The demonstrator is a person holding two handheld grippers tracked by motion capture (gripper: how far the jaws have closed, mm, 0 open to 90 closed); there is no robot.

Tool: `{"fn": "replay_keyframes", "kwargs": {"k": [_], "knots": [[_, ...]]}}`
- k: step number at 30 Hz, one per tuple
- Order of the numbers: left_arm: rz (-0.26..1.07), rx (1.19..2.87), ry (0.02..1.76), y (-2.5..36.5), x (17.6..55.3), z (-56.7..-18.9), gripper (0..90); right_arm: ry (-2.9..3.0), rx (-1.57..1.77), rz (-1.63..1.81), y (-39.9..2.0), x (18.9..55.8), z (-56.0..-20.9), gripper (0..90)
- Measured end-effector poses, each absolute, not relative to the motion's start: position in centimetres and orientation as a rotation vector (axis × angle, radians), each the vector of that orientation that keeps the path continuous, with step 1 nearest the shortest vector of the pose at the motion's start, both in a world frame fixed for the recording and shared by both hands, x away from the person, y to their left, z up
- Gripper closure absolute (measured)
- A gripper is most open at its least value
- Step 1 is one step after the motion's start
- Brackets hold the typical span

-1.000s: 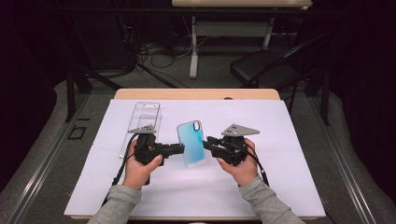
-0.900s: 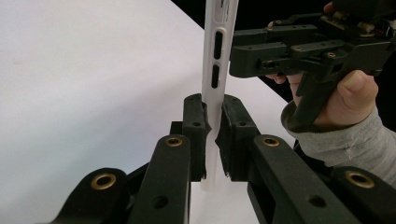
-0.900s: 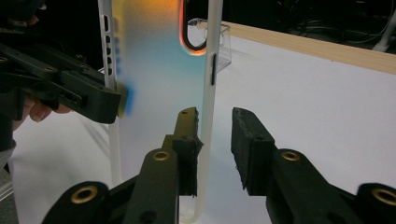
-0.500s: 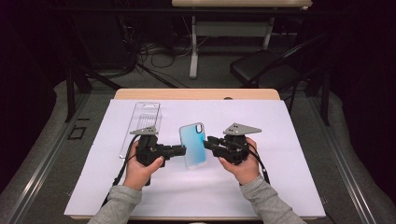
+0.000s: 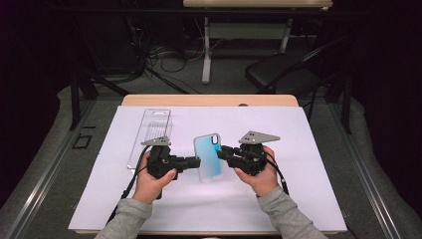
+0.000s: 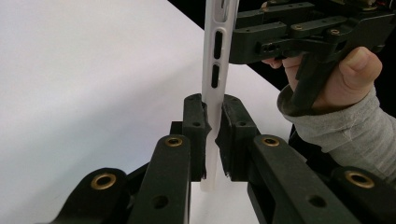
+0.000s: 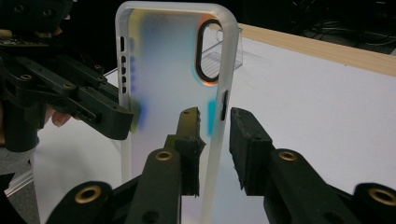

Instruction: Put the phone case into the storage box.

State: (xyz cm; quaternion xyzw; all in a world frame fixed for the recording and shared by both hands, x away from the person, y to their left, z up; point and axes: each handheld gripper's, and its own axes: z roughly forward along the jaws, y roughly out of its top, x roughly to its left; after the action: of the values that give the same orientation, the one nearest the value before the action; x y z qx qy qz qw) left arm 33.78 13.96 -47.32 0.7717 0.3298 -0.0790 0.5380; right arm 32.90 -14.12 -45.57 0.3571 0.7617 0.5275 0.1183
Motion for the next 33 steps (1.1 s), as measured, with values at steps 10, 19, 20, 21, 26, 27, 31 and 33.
{"fn": "replay_keyframes", "kwargs": {"k": [10,19,20,21,26,27,31,33], "knots": [[-0.191,1.835,0.773,13.9,33.69,-47.3,81.8,2.241,1.045,1.546,-14.28,32.97,-45.51,74.9],[-0.193,1.84,0.764,13.8,33.67,-47.35,81.9,2.245,1.036,1.561,-14.38,33.05,-45.5,75.8],[-0.195,1.84,0.764,13.78,33.67,-47.36,81.8,2.245,1.035,1.563,-14.39,33.05,-45.5,76.2],[-0.194,1.842,0.759,13.75,33.68,-47.4,81.8,2.248,1.035,1.563,-14.41,33.06,-45.49,76.7],[-0.194,1.843,0.757,13.74,33.68,-47.4,81.8,2.25,1.03,1.562,-14.45,33.06,-45.47,77.8],[-0.194,1.842,0.758,13.75,33.68,-47.4,81.8,2.248,1.032,1.564,-14.44,33.06,-45.47,78.0],[-0.195,1.844,0.756,13.75,33.69,-47.41,81.8,2.246,1.036,1.564,-14.5,33.08,-45.46,79.2],[-0.195,1.844,0.756,13.73,33.69,-47.43,81.8,2.246,1.038,1.566,-14.53,33.13,-45.48,79.9]]}}
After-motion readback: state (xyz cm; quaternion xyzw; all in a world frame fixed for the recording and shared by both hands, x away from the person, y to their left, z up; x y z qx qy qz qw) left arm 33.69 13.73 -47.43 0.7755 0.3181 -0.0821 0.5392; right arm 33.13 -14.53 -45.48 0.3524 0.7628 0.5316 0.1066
